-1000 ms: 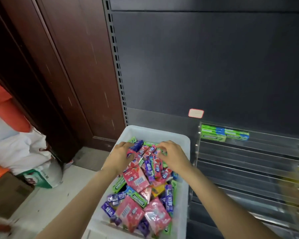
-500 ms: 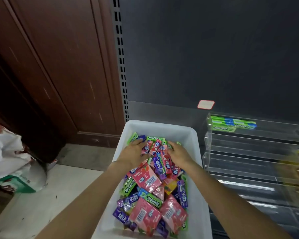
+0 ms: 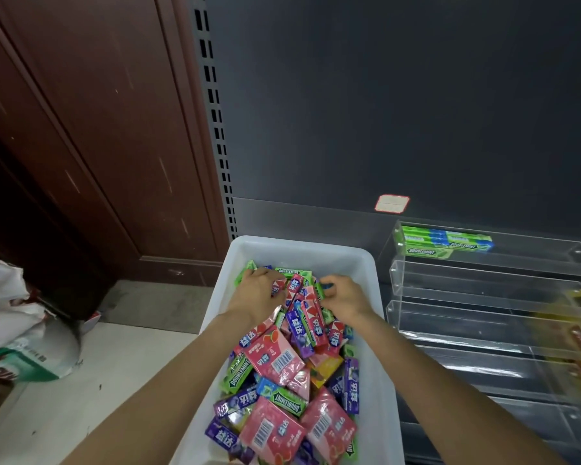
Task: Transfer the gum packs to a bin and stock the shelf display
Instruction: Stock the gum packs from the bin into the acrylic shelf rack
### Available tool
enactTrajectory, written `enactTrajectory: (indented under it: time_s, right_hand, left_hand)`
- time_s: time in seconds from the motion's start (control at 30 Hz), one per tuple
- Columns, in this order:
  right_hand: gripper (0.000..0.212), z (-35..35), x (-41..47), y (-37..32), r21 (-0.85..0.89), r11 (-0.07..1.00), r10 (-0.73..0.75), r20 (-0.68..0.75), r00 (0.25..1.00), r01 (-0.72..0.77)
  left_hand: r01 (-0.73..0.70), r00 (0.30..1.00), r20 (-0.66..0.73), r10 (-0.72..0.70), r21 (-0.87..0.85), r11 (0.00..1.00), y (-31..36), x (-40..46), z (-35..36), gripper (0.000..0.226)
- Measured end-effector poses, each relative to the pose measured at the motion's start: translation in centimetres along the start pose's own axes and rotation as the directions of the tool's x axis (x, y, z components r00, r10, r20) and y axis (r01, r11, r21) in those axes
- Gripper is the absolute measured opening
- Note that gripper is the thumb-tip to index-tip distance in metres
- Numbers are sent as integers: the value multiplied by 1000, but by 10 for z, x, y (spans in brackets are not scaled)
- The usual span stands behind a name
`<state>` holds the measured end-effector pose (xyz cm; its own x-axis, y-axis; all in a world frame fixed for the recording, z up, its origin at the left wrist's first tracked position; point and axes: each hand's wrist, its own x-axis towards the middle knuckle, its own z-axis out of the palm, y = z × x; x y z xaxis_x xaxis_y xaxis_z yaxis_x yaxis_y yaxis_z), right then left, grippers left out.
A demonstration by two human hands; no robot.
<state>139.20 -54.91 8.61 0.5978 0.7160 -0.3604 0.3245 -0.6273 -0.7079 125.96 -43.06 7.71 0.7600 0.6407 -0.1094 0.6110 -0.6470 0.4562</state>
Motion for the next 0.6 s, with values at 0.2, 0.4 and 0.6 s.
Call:
enactTrajectory:
  time_s: [0.2,0.4,0.6]
  right_hand:
    - [41,-11,4,-5,176,983,-30,-91,995,45]
    - [38,-30,-2,-9,345,933,-39,-175,984,99]
    - [37,-39,-7,-8,330,937,-41,-233,971,119]
  left_hand:
    - [-117,988,114,101,142,983,19,27,2,42]
    - [-233,949,262,176,203,951,28,42,10,44]
    - [-270,940,263,217,189,944,32,50,16,38]
